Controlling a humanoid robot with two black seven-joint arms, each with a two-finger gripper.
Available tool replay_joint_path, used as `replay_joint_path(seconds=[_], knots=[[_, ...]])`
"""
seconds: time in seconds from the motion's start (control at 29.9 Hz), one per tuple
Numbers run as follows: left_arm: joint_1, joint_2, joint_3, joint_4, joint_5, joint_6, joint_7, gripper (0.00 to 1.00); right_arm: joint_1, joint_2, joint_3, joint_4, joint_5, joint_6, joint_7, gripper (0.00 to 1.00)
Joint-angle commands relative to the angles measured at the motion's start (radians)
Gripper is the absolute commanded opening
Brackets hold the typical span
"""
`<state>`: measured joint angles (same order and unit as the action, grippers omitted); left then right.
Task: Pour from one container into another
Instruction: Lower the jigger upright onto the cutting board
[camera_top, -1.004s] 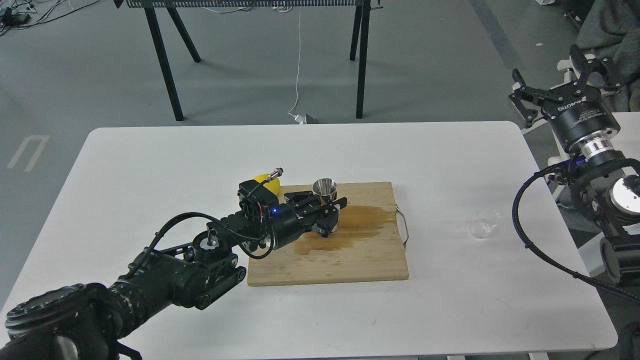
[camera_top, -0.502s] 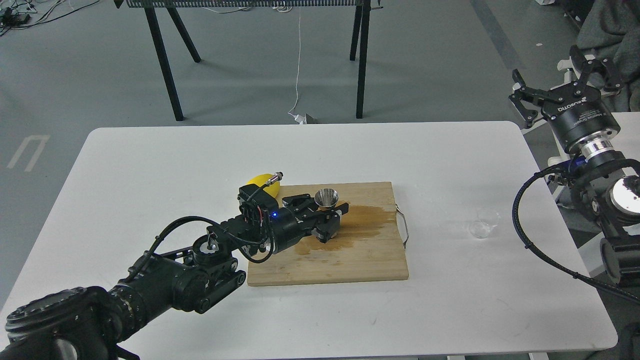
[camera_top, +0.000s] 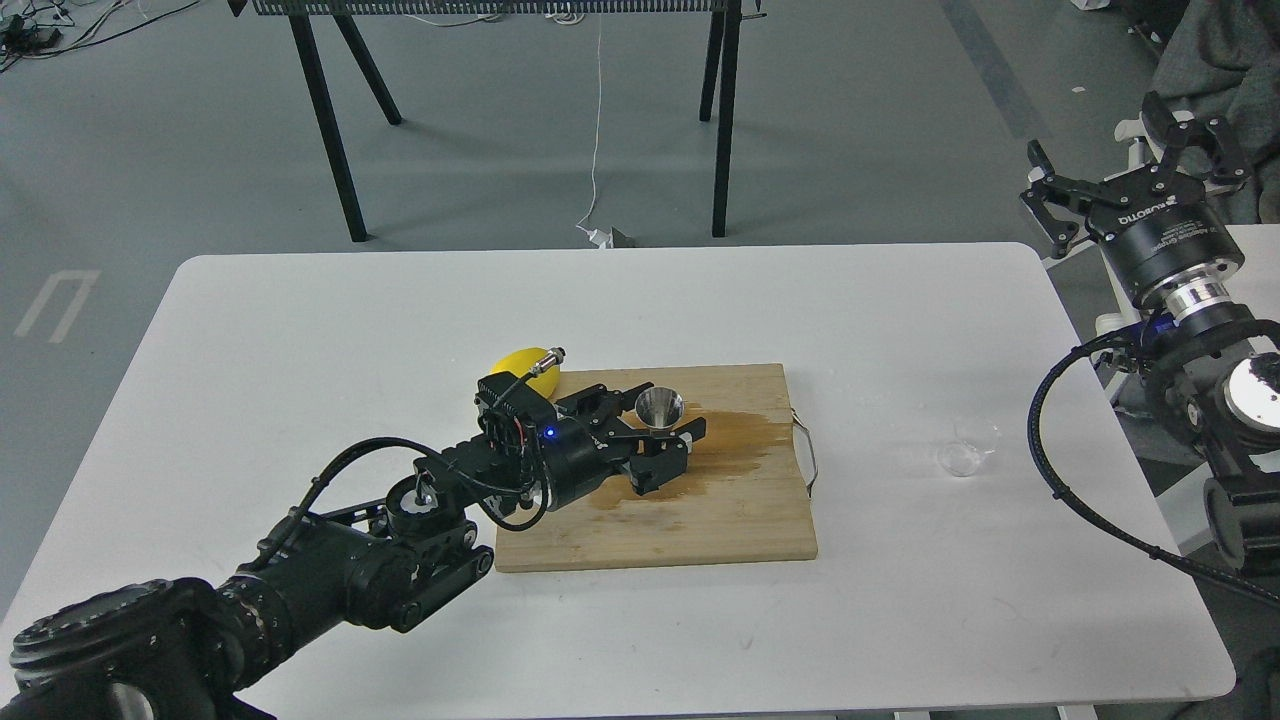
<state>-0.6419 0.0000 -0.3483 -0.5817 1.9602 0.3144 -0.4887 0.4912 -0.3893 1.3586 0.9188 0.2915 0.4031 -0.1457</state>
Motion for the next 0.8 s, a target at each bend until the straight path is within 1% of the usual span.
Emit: replay_joint_path(seconds=[0.0, 0.2, 0.37, 0.77], knots=[[0.005, 0.000, 0.000, -0.001, 0.000, 0.000, 0.000, 0.87, -0.002, 0.000, 0.001, 0.000, 0.002, 0.002, 0.000, 0.99], [0.016, 0.000, 0.000, -0.009, 0.000, 0.000, 0.000, 0.87, -0.002, 0.000, 0.001, 0.000, 0.002, 0.003, 0.000, 0.99], [0.042, 0.000, -0.005, -0.079, -0.001, 0.000, 0.000, 0.87, -0.002, 0.000, 0.001, -0.001, 0.002, 0.003, 0.000, 0.99], [0.047, 0.037, -0.009, -0.082, -0.026, 0.000, 0.000, 0.89, -0.002, 0.000, 0.001, 0.000, 0.003, 0.006, 0.003, 0.99]])
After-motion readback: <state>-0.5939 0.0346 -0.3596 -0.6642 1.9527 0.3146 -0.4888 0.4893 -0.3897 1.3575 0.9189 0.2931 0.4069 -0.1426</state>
